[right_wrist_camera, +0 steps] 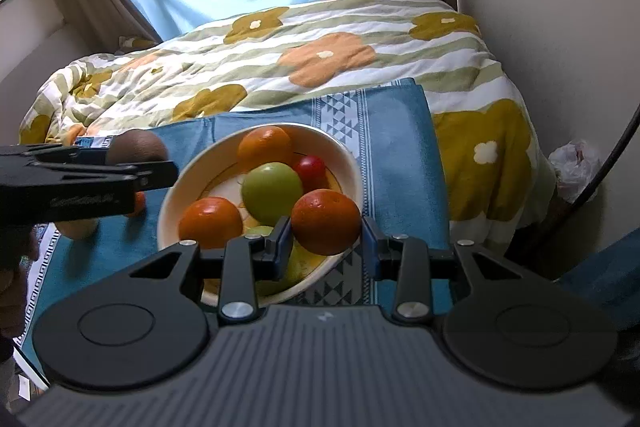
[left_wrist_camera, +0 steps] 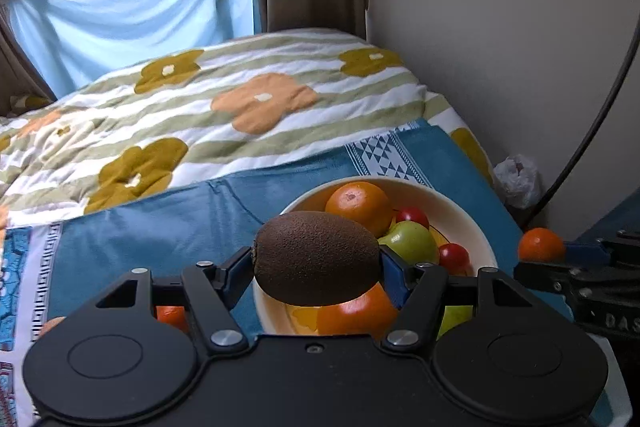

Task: Organize fruits
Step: 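Carry the kiwi and mandarin over the cream bowl with both tools, then open both tools to drop the kiwi and mandarin into the bowl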

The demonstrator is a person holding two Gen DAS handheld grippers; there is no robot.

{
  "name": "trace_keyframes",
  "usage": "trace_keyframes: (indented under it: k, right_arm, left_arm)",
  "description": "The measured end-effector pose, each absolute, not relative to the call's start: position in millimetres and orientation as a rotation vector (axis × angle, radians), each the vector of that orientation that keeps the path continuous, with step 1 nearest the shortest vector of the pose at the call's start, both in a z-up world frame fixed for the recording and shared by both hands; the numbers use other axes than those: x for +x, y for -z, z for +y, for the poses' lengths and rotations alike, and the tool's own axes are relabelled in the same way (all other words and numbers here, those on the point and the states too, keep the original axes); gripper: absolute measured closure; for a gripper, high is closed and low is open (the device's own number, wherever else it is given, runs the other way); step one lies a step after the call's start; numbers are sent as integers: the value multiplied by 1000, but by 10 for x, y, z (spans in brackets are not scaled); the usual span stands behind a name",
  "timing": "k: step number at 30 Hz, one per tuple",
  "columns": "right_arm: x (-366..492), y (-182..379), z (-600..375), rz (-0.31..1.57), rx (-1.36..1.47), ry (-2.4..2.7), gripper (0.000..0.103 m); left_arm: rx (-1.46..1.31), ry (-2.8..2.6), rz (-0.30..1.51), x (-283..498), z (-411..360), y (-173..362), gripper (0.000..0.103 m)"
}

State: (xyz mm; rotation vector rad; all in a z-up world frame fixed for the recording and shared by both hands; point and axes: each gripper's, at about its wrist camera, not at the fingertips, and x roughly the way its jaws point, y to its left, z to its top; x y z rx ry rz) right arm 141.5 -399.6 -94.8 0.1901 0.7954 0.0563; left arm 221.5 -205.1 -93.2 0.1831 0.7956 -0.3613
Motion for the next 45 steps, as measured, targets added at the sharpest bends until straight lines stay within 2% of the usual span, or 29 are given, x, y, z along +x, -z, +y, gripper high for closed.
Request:
trace_keyframes:
  k: [9, 16, 17, 20, 21, 45]
  right_arm:
    - [1564, 1096, -4029, 816, 200, -97, 52]
    - [1617, 1153, -4033, 824, 215, -111, 52]
    - [1614, 1157, -4032, 825, 216, -112, 52]
    - [1611, 1157, -4024, 828, 212, -112, 52]
    - [1605, 1156, -4024, 829, 211, -112, 52]
    - [1774, 1237, -3913, 835, 161, -131, 52]
  left_arm:
    - [163, 327, 905, 2629, -2201, 1278, 33]
    - [143, 338, 948, 2695, -2216, 1355, 32]
    - [136, 340, 946, 2695, -2208, 1348, 30]
    - [122, 341, 898, 2640, -2165, 1256, 5]
    - [120, 340, 878, 2607, -2143, 1214, 3]
    - [215, 235, 842, 1932, -1813, 1036, 3]
